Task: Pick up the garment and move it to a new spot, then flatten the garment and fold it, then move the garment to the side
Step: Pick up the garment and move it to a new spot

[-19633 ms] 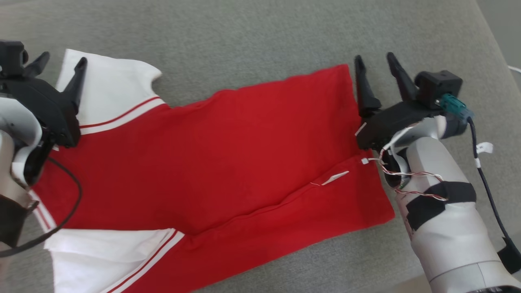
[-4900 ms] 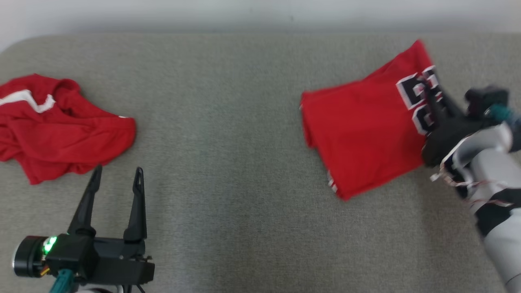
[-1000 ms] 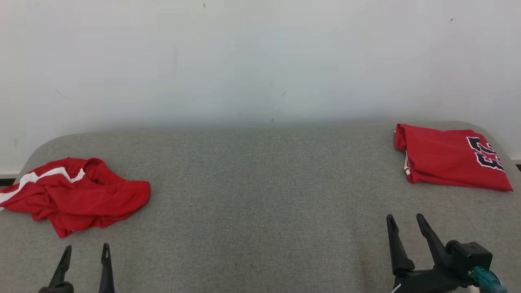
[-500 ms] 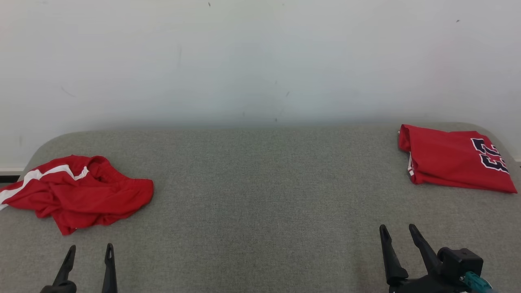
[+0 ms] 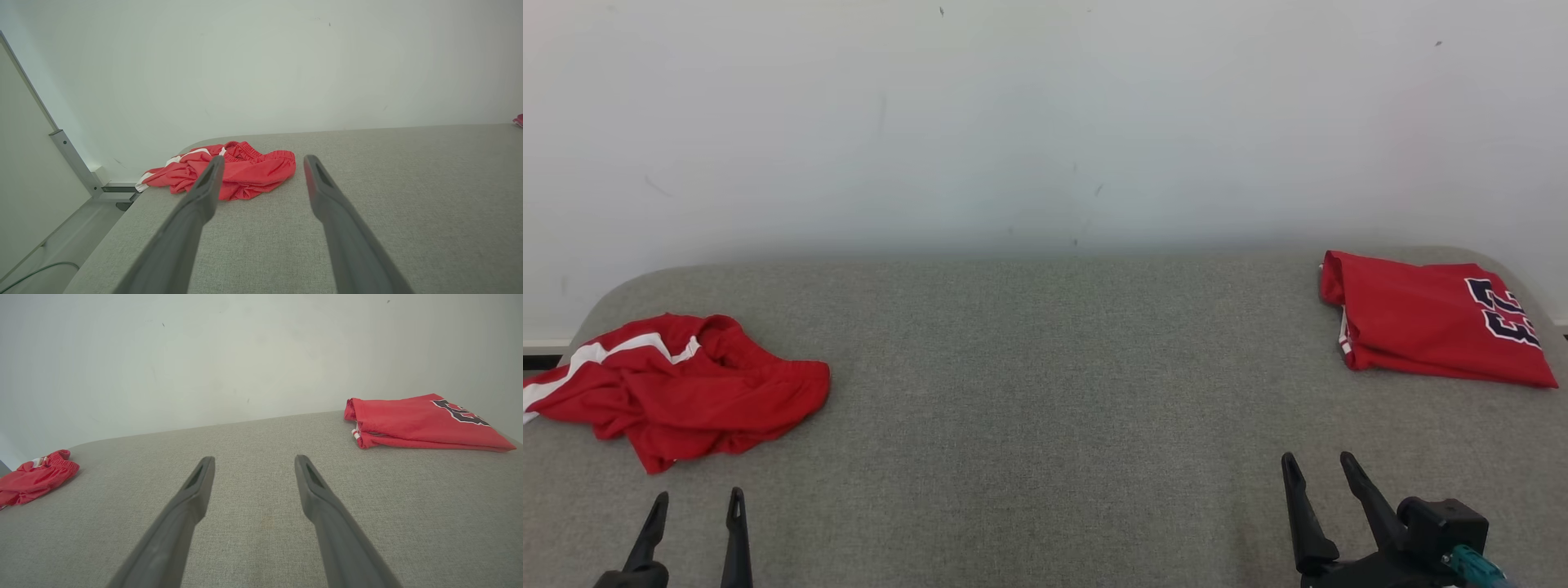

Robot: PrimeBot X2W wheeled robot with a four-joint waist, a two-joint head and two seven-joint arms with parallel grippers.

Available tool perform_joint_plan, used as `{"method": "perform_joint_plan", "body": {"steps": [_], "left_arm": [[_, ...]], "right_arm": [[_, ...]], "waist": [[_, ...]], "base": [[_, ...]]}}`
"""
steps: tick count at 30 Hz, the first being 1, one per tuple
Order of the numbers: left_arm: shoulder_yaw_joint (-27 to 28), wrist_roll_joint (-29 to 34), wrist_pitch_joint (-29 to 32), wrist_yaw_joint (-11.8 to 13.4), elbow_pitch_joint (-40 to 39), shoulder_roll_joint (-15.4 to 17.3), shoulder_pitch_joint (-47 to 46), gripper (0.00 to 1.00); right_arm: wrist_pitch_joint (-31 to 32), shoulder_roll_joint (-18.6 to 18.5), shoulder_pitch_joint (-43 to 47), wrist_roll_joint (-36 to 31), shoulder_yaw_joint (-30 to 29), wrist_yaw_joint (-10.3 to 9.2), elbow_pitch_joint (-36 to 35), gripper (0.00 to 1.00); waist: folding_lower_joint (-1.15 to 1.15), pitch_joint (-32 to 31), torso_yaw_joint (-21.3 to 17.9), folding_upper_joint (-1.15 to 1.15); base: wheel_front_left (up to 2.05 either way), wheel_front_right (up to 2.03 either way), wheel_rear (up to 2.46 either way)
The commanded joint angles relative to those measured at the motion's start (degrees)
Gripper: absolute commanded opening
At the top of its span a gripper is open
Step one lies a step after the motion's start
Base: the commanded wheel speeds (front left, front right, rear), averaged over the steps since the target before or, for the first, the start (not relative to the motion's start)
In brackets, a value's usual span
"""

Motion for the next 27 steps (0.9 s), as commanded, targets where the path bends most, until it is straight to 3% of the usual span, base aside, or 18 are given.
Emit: {"method": "perform_joint_plan", "body": {"steps": [1, 27], "left_arm": [[0.09, -0.13, 0.24, 0.06, -0.15, 0.26, 0.05, 1.0], [-0.29, -1.44, -0.5, 0.95, -0.1, 0.61, 0.32, 1.0]], "right_arm": [[-0.04, 0.22, 0.35, -0.44, -0.05, -0.13, -0.02, 1.0], [0.44, 0.35, 0.54, -0.59, -0.28, -0.14, -0.68, 1.0]], "waist": [[0.0, -0.02, 0.0, -0.01], [0.0, 0.07, 0.48, -0.01]], "base": [[0.0, 0.0, 0.0], [0.0, 0.0, 0.0]]}}
